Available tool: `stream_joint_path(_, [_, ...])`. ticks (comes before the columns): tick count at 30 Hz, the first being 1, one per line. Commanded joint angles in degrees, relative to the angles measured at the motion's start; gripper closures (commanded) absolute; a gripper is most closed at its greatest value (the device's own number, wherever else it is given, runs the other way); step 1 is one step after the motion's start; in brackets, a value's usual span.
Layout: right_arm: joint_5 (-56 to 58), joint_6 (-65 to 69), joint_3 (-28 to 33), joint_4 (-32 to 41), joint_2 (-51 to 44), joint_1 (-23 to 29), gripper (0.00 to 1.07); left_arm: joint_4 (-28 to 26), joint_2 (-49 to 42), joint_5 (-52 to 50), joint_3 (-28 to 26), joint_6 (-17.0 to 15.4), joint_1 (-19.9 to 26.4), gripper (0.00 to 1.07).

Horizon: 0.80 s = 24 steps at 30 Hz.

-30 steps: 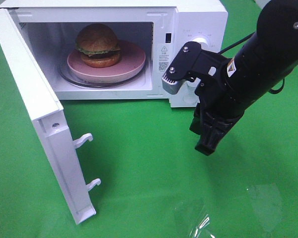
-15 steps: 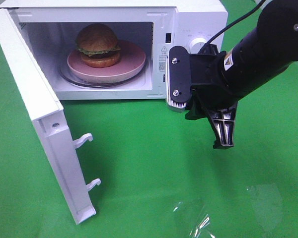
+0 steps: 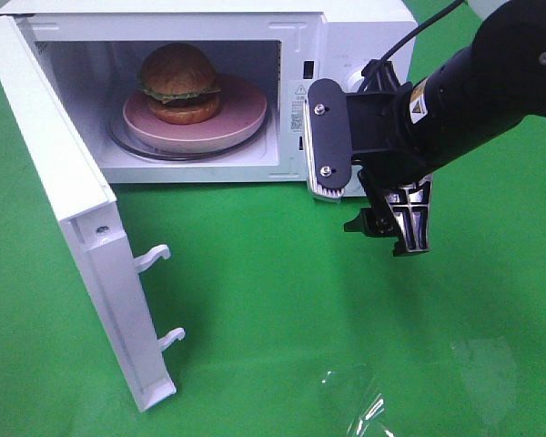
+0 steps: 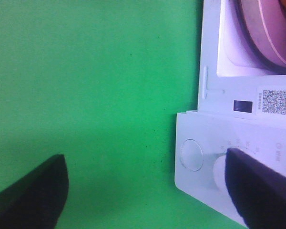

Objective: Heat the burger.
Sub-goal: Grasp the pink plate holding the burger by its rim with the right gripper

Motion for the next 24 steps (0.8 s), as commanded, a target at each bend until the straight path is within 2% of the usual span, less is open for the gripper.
stream_joint_path(1, [-0.5, 0.9, -0.3, -0.5, -0.4, 0.1, 0.13, -0.1, -0.9, -0.4, 0.1, -0.3, -0.1, 0.08])
stream_joint_path(12, [-2.8, 1.1, -0.3, -4.9, -0.4, 0.9, 0.15, -0.1, -0.9, -0.4, 0.1, -0.3, -0.1, 0.08])
stream_joint_path(16, [-4.2, 7.1, -1.1, -10.3, 0.7, 2.1, 0.16, -0.1, -0.9, -0.4, 0.1, -0.3, -0.1, 0.08])
stream_joint_path(24, [-4.6, 9.2, -3.7, -11.9, 3.6, 2.1, 0.18, -0.1, -0.9, -0.4, 0.1, -0.3, -0.1, 0.08])
